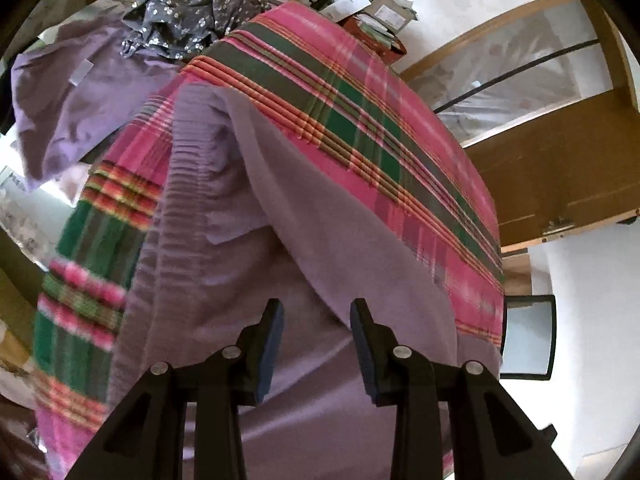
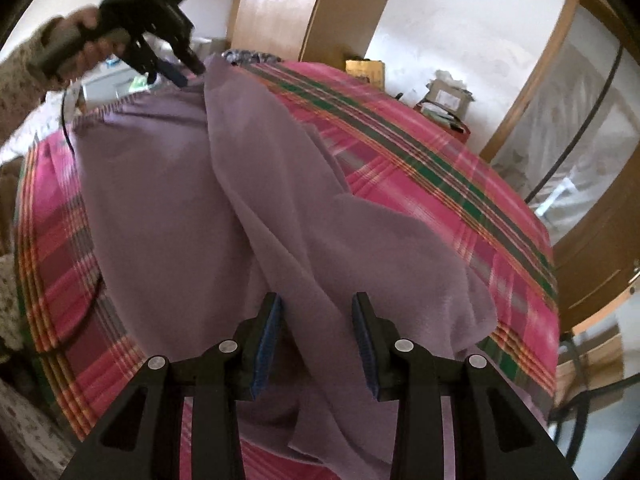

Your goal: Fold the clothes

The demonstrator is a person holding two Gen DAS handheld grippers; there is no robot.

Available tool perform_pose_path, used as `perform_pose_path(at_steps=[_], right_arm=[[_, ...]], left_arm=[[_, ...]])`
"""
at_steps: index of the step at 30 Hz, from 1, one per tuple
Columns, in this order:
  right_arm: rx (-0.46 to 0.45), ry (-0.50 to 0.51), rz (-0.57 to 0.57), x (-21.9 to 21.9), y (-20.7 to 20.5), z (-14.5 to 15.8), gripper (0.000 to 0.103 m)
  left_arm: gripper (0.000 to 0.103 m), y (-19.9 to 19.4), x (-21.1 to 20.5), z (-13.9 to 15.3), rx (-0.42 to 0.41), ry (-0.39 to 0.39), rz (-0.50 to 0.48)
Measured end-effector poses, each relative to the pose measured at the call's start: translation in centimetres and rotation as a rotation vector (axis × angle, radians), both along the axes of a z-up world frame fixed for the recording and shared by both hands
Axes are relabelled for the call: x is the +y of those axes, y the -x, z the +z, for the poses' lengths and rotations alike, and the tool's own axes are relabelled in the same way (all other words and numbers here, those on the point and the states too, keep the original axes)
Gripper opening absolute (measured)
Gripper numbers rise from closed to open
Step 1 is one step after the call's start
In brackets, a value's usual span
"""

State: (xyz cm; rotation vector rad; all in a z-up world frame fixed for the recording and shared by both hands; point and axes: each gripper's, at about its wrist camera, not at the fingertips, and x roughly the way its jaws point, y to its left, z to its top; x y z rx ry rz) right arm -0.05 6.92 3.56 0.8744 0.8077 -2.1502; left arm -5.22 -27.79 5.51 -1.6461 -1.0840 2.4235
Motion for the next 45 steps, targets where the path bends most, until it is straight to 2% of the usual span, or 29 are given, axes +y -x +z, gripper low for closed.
perform_pose_path(at_steps=[4, 8, 11, 13, 22, 30, 32, 35, 38, 45], right_arm=[[-0.001, -0.018, -0.012, -0.3, 0.4, -0.2, 0.036], [0.003, -0.048, -0.012, -0.5, 0.5, -0.3, 0.032], [0.015, -0.066, -0.013, -0.9, 0.5, -0.3, 0.022], [0.023, -0.073, -0.014, -1.1, 0.5, -0.5, 0.017], [0.034, -0.019, -0.067, -0.6, 0.8, 0.7, 0.01], [-0.009, 0.107, -0.14, 0.6, 3.4, 3.5, 0.01], [0.0, 0.113, -0.154, 0.7, 4.1, 3.9, 0.01], [0.014, 0.123, -0.174, 0.9, 5.0, 4.6, 0.01], [0.019, 0.125, -0.177, 0.8, 5.6, 4.7, 0.01], [0.051, 0.115, -0.182, 0.8, 6.8, 5.1, 0.01]], left_arm=[[0.035, -2.3, -0.4, 1.8, -0.025, 0.004, -0.022], [0.035, -5.0, -0.9, 5.2, -0.028, 0.098, -0.034], [0.036, -6.4, -1.1, 7.6, -0.026, 0.182, -0.044], [0.039, -6.3, -1.2, 8.0, -0.015, 0.196, -0.047], [0.04, -0.9, 0.2, 2.3, -0.037, 0.061, -0.077], [0.04, 3.4, -0.7, 0.1, -0.005, -0.019, 0.005], [0.04, 4.1, -1.3, -0.7, -0.01, -0.054, 0.039], [0.04, 5.1, -1.8, -1.9, -0.042, -0.054, 0.065], [0.04, 5.7, -2.6, -3.0, -0.052, -0.111, 0.117], [0.04, 7.7, -4.1, -3.6, -0.062, -0.182, 0.178]])
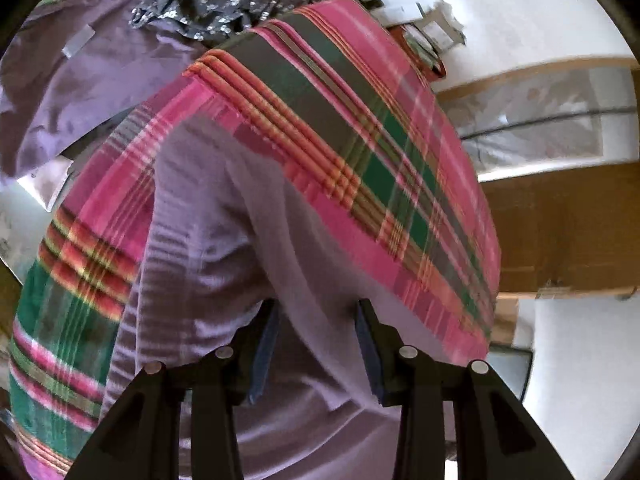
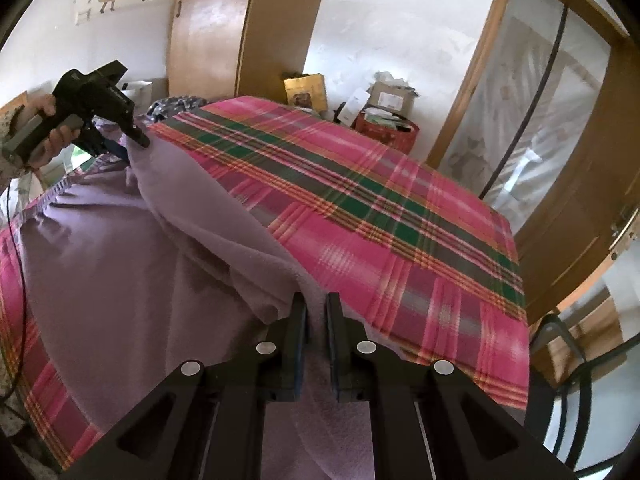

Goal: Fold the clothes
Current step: 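Grasp the garment fabric with the right gripper while the left gripper holds the waistband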

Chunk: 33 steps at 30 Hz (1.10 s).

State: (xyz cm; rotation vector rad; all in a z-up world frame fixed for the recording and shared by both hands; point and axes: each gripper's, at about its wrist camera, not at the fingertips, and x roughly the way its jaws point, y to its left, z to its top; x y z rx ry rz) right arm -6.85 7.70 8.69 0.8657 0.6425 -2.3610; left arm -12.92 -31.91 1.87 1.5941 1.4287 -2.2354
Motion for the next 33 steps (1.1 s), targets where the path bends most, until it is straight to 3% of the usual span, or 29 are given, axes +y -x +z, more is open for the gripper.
perform_pose_path(at_steps=[6, 9, 11, 12, 24, 33], right_arm=[[0.032, -0.022, -0.01, -0.5, 2.2, 0.9, 0.01], [0.034, -0.025, -0.013, -0.7, 3.3, 1.1, 0.01], [0.034, -0.028, -0.02, -0.7, 4.2, 1.1, 0.01], [0.035, -0.03, -0.024, -0.8, 4.7, 1.0, 0.01], [0.038, -0.1, -0.059, -2.8, 11.1, -0.2, 0.01], [0.029, -0.128, -0.077, -5.3, 16.1, -1.8, 0.01]], left_arm=[[0.039, 1.4, -1.0, -0.8, -0.022, -0.044, 0.026], [0.024, 1.7, -1.3, -0.9, -0.044, -0.034, 0.025], [0.009, 1.7, -1.5, -1.4, -0.061, -0.053, 0.035], [0.007, 1.7, -1.6, -1.5, -0.058, -0.066, 0.039], [0.005, 1.6, -3.5, -0.1, 0.047, -0.128, 0.091], [0.005, 2.1, -4.7, -1.1, 0.051, -0.14, 0.132]])
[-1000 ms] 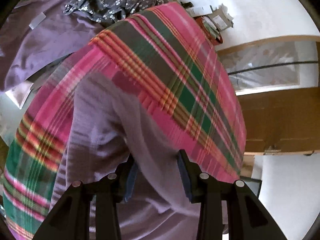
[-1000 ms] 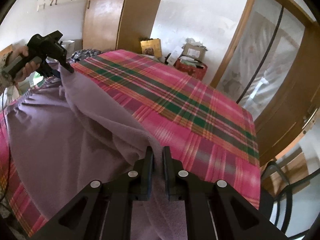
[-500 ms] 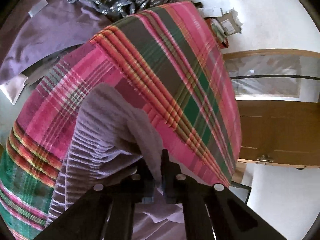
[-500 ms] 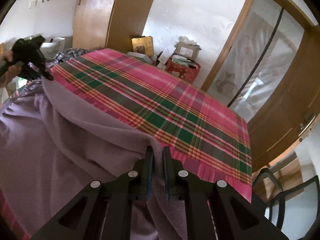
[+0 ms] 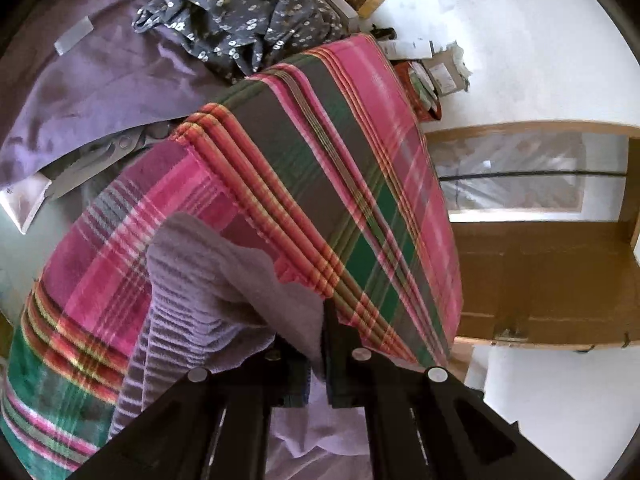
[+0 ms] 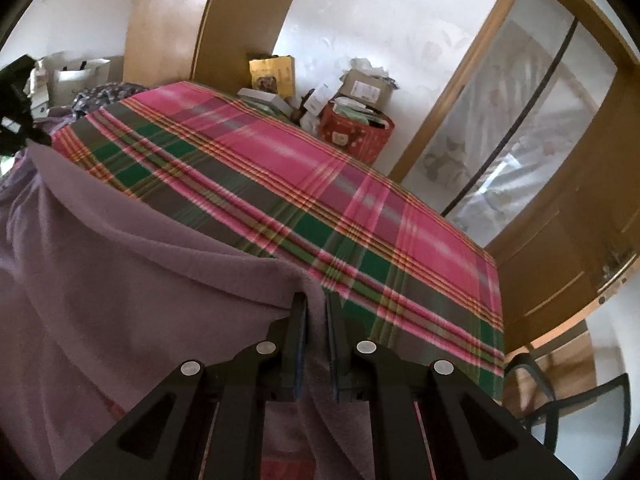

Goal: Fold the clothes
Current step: 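Grasp the garment fabric with the right gripper while the left gripper holds the waistband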

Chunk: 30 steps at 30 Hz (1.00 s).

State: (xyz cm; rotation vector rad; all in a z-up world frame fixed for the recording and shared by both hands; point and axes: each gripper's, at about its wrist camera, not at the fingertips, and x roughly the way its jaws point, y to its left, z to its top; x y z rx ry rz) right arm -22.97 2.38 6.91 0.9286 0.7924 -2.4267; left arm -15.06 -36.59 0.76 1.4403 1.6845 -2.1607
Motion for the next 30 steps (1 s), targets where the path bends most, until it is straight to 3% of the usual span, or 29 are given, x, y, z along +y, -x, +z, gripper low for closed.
perform_pose_path(at_steps=[16, 30], right_arm=[[0.025, -0.125, 0.0, -5.2, 6.5, -3.7, 0.01], [0.049, -0.199, -0.023, -7.1, 8.4, -6.5, 0.01]], left_arm=[[0.005, 1.7, -1.6, -1.8, -0.021, -0.034, 0.027], [0.005, 1.6, -1.7, -2.2, -0.001, -0.05, 0.015]])
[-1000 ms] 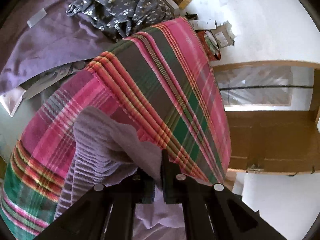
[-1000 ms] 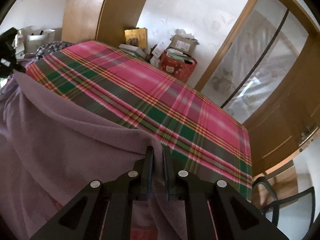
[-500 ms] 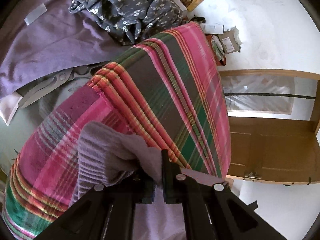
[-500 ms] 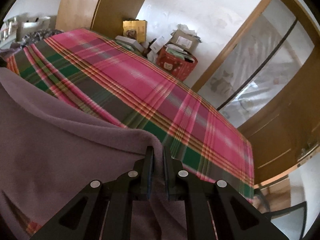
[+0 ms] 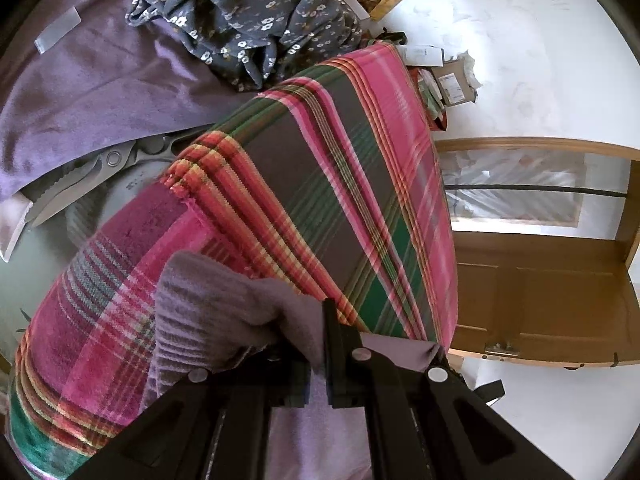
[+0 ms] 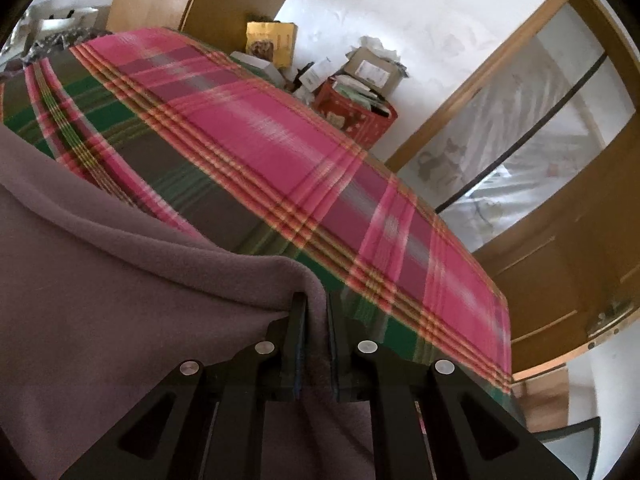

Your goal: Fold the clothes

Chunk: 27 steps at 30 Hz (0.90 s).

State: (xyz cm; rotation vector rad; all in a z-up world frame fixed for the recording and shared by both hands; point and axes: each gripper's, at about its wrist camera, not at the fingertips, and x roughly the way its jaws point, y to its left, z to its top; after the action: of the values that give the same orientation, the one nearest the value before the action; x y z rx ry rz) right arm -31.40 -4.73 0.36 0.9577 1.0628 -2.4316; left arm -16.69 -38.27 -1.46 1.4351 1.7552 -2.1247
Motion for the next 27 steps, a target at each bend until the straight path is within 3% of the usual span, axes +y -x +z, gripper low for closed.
perform_pose_path(at_steps=[2, 6, 10, 16, 21, 27], right_arm=[[0.017, -0.018, -0.008, -0.1, -0.2, 0.0, 0.012], [0.039, -0.042, -0.035, 0.2, -0.7, 0.6, 0.025], [0.041, -0.023, -0.066, 0.9, -1.6, 2.0, 0.026], [0.047, 0.028, -0.083, 1.9, -4.4, 4.6, 0.027], [0.059, 0.049, -0.071, 2.1, -7.8, 6.0, 0.028], [0.019, 0.123, -0.01, 1.7, -13.1, 7.0, 0.028]], left_arm=[[0.006, -0.1, 0.0, 0.0, 0.002, -0.002, -0.003], [0.01, -0.7, 0.1, 0.5, 0.011, 0.012, -0.027], [0.023, -2.1, 0.0, 1.5, 0.032, 0.051, -0.06], [0.033, -5.9, -0.8, 3.0, 0.04, 0.101, -0.071], [0.035, -9.3, -0.8, 3.5, 0.018, 0.165, -0.091], [0.035, -12.9, 1.1, 3.2, -0.002, 0.225, -0.188]])
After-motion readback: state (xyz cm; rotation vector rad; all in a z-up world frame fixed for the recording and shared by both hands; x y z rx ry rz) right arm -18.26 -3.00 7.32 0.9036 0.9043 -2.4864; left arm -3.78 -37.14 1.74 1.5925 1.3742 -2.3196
